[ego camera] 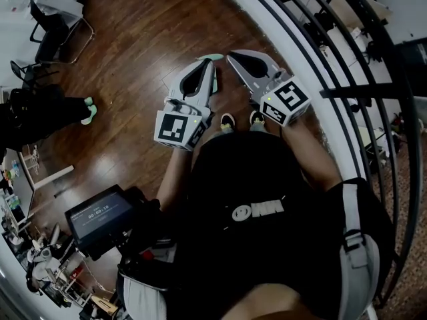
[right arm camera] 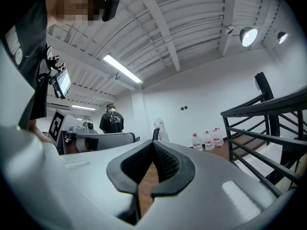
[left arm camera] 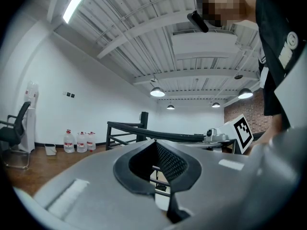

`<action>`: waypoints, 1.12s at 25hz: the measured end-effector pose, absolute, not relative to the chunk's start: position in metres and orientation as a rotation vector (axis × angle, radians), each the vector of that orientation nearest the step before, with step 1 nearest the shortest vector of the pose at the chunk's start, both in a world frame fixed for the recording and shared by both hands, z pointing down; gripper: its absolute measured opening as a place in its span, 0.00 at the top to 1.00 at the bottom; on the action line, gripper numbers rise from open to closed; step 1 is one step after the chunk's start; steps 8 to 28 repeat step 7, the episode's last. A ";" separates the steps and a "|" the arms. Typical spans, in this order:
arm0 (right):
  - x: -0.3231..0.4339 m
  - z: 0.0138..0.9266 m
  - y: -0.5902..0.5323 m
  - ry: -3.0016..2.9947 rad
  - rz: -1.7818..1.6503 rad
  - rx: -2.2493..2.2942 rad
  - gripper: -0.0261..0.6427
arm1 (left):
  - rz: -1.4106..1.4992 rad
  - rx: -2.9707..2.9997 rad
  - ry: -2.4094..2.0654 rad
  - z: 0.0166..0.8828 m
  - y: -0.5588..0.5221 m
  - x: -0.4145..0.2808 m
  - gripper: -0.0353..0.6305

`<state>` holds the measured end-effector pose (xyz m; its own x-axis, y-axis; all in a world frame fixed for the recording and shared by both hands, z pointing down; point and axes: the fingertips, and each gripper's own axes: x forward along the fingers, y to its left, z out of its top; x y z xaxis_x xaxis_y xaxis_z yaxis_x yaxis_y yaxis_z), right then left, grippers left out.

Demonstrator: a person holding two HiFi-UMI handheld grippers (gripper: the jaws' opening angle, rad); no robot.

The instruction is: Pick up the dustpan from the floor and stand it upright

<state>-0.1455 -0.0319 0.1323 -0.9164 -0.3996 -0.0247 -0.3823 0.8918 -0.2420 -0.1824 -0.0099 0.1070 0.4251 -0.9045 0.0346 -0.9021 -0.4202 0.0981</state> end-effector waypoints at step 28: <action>-0.150 0.125 -0.014 2.996 -0.351 -0.620 0.96 | -0.069 2.513 -1.632 0.094 0.006 -0.185 0.93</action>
